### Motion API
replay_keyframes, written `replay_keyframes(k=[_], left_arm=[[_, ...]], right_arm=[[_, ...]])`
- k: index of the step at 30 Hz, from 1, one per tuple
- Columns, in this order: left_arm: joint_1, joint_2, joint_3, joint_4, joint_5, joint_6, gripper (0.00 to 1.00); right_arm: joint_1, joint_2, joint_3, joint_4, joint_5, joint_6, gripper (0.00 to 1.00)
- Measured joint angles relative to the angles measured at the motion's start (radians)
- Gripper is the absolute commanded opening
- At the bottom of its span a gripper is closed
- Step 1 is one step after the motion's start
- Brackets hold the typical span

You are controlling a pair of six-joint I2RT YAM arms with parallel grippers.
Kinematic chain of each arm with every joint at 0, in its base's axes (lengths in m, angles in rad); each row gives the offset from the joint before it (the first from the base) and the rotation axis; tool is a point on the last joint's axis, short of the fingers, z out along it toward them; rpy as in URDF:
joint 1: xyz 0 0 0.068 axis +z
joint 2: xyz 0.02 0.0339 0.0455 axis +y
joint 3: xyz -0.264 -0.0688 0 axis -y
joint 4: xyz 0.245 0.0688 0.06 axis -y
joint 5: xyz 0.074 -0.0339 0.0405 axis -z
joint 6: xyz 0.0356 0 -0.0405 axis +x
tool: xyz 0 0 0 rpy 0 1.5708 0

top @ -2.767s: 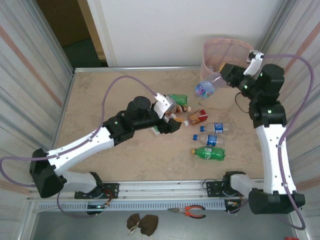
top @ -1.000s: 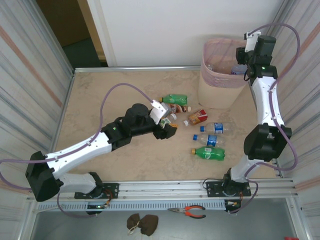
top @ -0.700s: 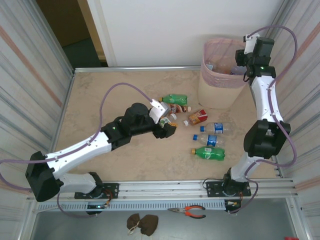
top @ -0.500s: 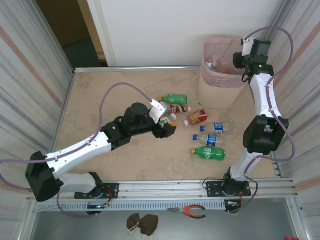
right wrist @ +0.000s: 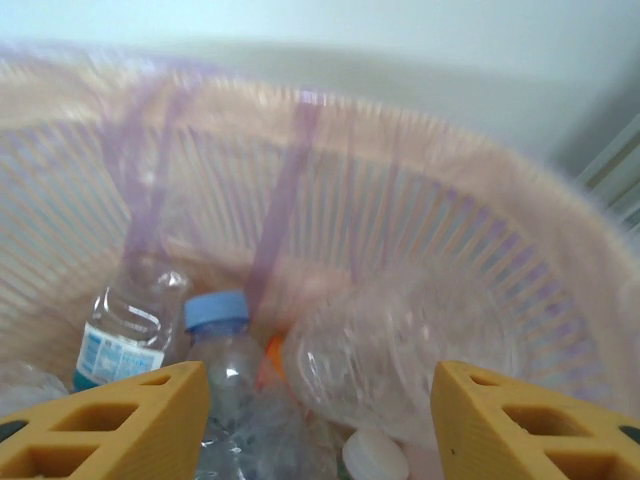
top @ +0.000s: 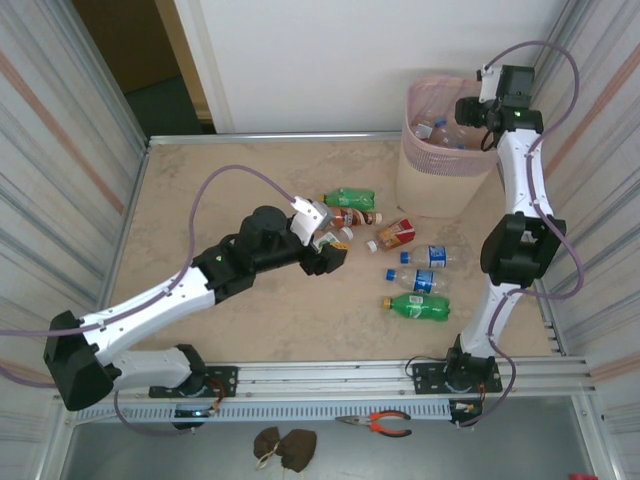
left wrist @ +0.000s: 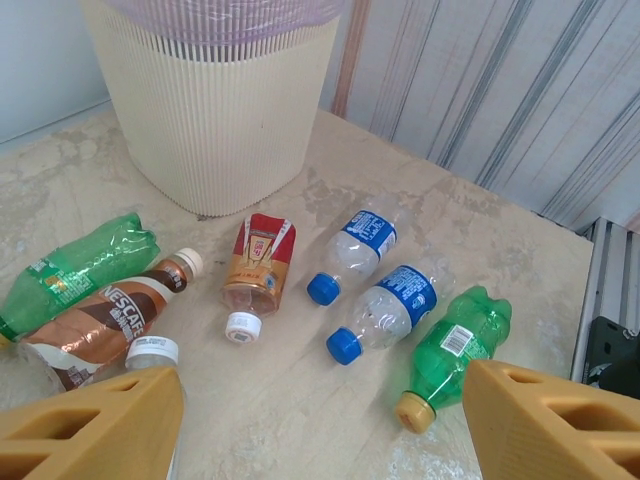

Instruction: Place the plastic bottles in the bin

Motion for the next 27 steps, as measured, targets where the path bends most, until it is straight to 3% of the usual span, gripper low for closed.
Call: replay_keyframes(k=[10,27], left_arm=[[0.021,0.0,-0.002,-0.02,-0.003,0.0,0.75],[0.189,0.134,0.084,-0.286,0.05,0.054,0.72]], right_arm=[[0.039,-0.117,-0.057,-0.019,-0.001,0.001,0.59],[0.118,-0.536,-0.498,0.008,-0.041,0.076,0.58]])
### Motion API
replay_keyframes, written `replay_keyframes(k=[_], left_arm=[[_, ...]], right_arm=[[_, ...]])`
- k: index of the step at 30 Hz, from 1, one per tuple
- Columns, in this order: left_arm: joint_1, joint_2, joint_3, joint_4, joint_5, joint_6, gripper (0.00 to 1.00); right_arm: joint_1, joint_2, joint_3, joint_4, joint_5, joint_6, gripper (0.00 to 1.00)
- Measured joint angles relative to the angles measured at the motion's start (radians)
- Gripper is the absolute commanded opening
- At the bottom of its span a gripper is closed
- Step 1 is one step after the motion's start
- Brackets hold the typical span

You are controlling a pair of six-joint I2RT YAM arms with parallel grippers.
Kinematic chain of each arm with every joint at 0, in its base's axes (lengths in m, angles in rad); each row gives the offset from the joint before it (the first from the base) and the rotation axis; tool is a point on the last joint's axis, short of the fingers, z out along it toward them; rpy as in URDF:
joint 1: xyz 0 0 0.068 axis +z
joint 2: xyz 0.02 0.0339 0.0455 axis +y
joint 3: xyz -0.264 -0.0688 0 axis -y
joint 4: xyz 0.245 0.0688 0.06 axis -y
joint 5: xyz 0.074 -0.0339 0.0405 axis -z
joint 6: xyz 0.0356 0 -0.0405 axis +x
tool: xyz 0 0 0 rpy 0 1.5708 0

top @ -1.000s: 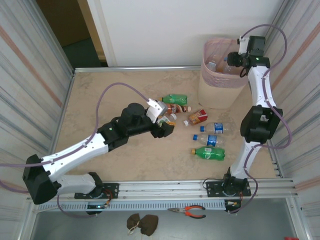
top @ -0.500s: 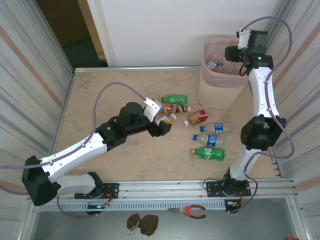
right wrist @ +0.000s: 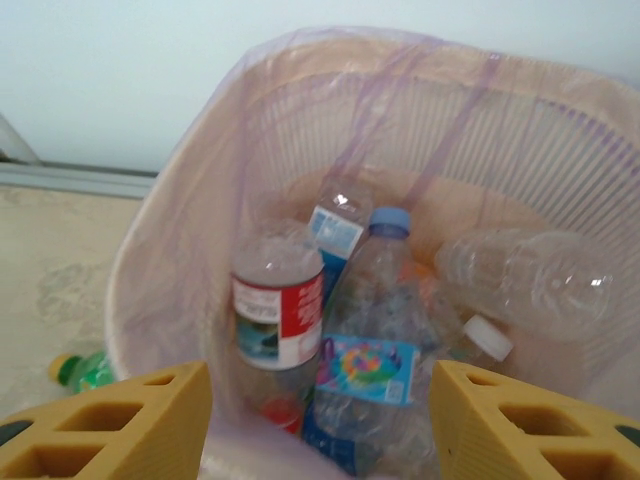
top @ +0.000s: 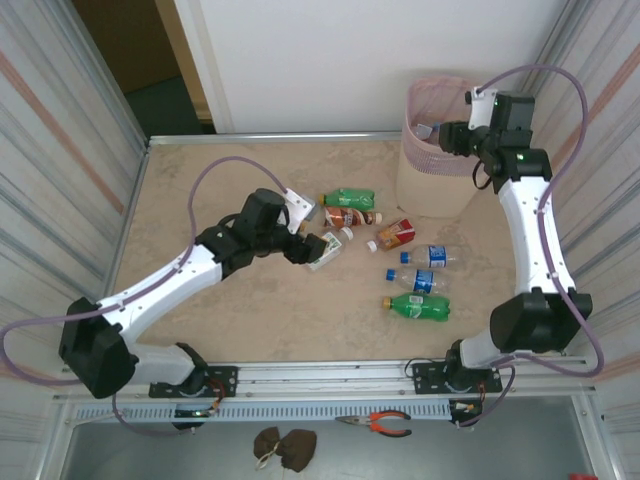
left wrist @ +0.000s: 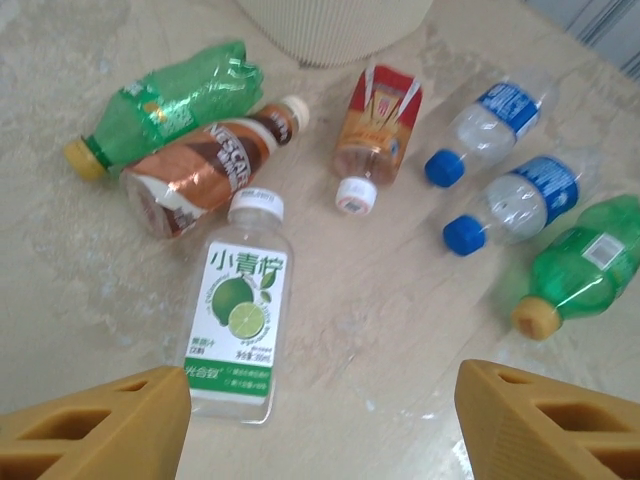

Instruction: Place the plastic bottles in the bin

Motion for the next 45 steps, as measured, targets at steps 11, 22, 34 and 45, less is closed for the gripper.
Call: replay_keyframes(k=[11,22,34,45], left_arm=[[0.014,0.226,0.189,-0.217,-0.004,0.19,0.82],[0.014,0.477,0.402,-0.373,-0.031,0.322,0.85],[0.014,0.725,0.629,-0.547,-0.078,0.335,0.85],[0.014,0.866,0.724,-0.615,-0.136,0.336,0.85]], right_arm=[[0.006,-0.242,-0.232,0.017,-0.004,0.05,0.58],[0.005,-0.375,-0.347,-0.013,0.012,0.053,0.58],[0.005,-0.453,-0.402,-0.023,0.026,0.072,0.58],[0.003,-0.494,-0.422,-0.027,0.041,0.072,0.59]])
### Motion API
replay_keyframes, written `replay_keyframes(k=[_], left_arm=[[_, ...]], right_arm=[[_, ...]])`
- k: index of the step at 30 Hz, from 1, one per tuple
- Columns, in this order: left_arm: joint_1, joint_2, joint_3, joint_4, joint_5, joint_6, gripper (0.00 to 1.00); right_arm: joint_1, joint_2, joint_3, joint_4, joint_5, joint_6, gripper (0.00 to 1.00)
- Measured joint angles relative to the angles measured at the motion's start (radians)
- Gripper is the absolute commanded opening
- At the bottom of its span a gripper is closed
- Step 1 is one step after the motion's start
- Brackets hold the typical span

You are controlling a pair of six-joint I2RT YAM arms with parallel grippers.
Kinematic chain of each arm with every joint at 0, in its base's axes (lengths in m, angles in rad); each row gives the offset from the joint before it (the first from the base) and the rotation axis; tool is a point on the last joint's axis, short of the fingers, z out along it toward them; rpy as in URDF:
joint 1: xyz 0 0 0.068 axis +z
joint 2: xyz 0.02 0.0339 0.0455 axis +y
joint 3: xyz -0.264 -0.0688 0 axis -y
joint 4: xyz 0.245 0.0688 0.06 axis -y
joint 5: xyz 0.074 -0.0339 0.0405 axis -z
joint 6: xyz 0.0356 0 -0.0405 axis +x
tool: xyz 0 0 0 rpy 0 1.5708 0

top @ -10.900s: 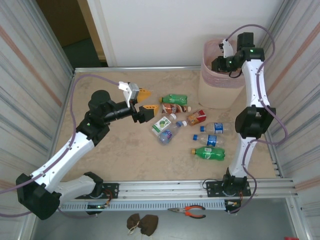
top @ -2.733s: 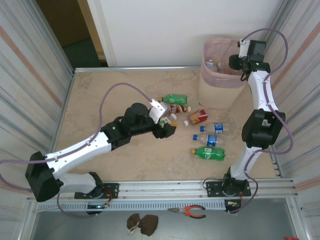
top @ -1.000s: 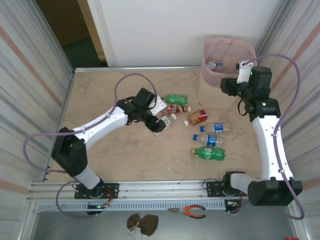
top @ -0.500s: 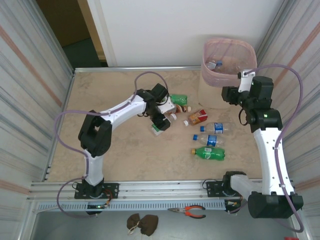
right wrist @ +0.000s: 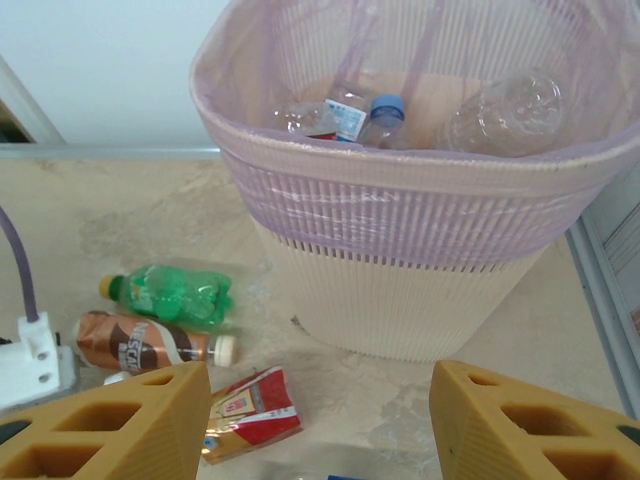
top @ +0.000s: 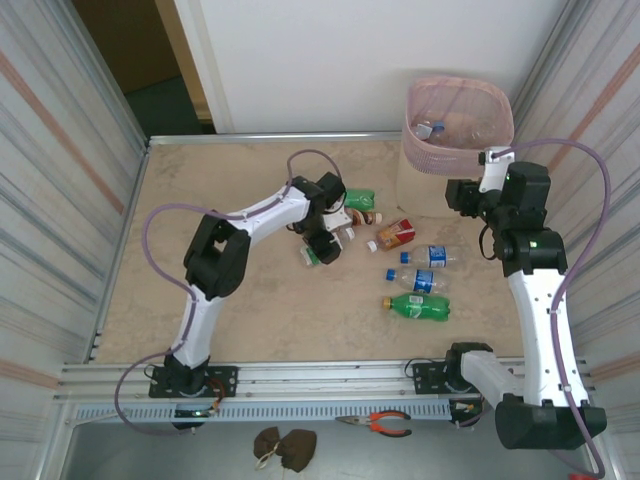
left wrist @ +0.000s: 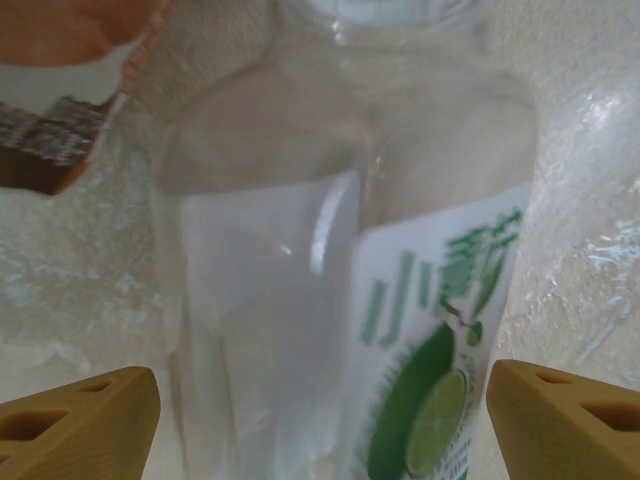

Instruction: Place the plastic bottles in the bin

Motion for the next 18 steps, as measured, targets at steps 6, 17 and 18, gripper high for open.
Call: replay_keyframes(k=[6,17,18], left_arm=[[0.0,0.05,0.0,-0.009,-0.002,0.001,0.74],[-0.002,0.019,-0.043,0.004,0.001,-0.004,0.64],[-0.001,0.008,-0.056,0.007,0.004,-0.005,0.64]], right_arm=[[0.0,-0.005,0.0,0.0,0.0,0.004,0.59],[0.0,-0.022,0.0,-0.001,-0.001,0.024,0.58],[0.0,-0.022,0.0,0.0,-0.002,0.026,0.58]])
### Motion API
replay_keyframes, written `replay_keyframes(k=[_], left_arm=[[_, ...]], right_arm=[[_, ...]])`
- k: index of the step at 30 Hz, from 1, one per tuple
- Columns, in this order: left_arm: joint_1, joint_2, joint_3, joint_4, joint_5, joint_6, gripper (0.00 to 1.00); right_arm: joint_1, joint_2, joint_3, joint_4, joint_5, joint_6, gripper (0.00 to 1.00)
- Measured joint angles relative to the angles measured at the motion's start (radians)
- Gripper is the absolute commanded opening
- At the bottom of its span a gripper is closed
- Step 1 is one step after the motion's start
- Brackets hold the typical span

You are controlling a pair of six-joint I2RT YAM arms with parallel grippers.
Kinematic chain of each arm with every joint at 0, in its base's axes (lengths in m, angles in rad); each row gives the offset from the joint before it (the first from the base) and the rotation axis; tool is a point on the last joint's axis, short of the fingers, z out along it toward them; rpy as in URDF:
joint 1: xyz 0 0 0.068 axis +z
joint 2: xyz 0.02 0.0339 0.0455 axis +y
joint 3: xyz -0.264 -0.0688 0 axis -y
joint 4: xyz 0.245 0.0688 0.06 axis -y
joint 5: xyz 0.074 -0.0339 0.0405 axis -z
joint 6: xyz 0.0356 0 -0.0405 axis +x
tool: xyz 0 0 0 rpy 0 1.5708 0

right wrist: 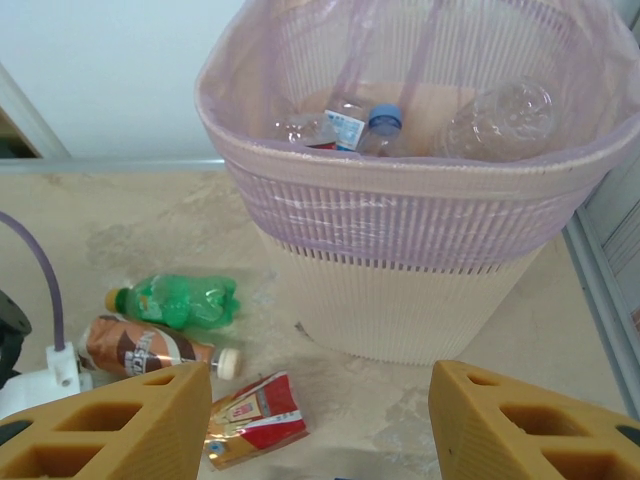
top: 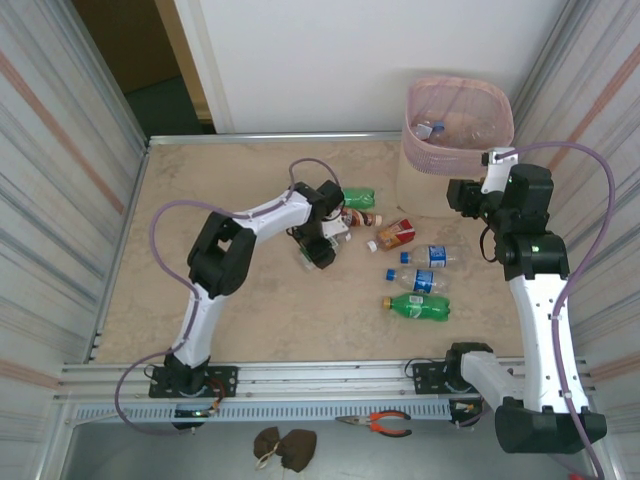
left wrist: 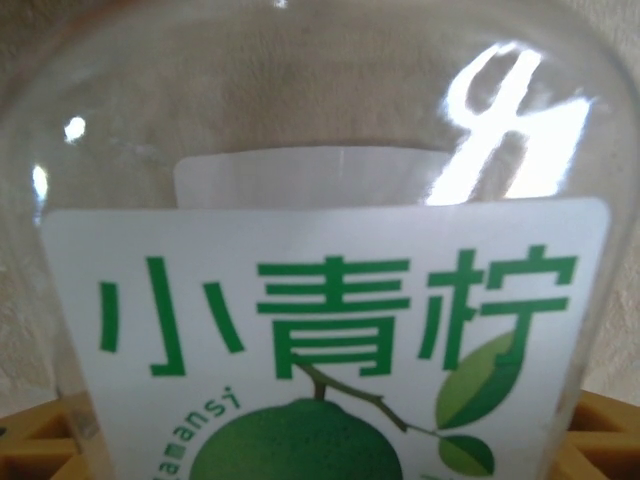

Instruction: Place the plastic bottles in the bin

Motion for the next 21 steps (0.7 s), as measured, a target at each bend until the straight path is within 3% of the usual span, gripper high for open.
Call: replay_keyframes(k=[8,14,21], left_arm=[[0.0,-0.219,-0.135,0.067,0.068,-0.045,0.63],[0.0,-0.374,-0.168,0.129,0.143,-0.082,0.63],[0.006,-0.519,-0.249,0.276,0.351,-0.149,0.63]], right_arm=[[0.002,-0.014,0.0,0.0,-0.05,0.034,0.58],[0.007,-0.045,0.0,0.037,-0.156,0.086,0.58],[0.038,-0.085,-0.027,0.165,-0.352,0.139,0.59]])
